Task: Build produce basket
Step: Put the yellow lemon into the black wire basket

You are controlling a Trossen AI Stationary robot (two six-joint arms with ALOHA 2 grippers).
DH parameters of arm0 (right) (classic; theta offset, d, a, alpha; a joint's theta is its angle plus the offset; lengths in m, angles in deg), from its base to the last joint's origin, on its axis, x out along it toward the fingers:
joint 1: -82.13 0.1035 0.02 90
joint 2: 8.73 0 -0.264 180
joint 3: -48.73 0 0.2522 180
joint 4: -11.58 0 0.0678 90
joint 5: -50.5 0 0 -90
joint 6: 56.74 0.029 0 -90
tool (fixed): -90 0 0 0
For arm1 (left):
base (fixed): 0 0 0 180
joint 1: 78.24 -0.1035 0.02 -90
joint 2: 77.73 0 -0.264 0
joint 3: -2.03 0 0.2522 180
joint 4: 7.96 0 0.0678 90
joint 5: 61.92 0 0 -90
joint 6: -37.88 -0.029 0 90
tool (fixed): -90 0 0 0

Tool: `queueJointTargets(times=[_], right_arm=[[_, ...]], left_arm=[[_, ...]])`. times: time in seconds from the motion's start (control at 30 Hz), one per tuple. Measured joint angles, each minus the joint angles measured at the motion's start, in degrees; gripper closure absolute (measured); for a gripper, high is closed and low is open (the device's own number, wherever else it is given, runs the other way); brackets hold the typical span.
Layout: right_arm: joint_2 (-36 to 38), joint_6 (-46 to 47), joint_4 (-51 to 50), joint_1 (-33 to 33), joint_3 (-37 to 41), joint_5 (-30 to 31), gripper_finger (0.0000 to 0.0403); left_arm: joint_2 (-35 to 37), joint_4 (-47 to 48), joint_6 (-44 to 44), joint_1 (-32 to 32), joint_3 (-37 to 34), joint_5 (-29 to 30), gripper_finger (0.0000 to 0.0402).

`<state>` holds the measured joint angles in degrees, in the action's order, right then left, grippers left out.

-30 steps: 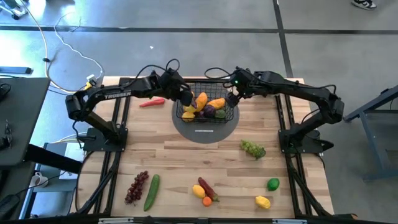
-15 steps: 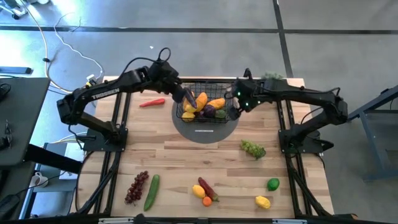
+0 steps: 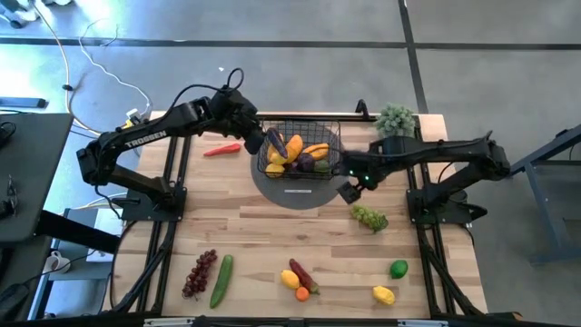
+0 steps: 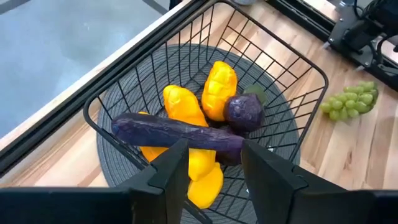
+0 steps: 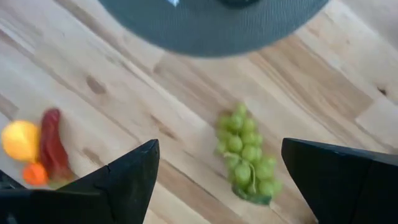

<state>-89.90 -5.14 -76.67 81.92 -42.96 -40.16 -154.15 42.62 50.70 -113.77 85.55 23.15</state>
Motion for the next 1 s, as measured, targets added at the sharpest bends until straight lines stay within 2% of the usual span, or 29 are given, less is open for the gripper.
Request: queueJointTargets(times=[0.2,0.43,0.63,1.0], right_arm=[[-0.2,-0.6,-6.9,2.8,0.0,0.0,0.0084],[-0.2,-2.0,-8.2,5.8,0.0,0.2,0.0084],[-0.2,3.9,-13.0,10.2,0.0,0.5,0.0084],[-0.2,12.7,-9.3,22.0,0.0,-10.0,0.0084]], left_arm=[[0.0,0.0,-1.0,0.0,0.0,0.0,0.0266],[0.0,0.0,-1.1,0.0,0.0,0.0,0.0266],[0.0,0.0,-1.1,0.0,0.0,0.0,0.0266],[0.0,0.0,-1.1,0.0,0.0,0.0,0.0266]])
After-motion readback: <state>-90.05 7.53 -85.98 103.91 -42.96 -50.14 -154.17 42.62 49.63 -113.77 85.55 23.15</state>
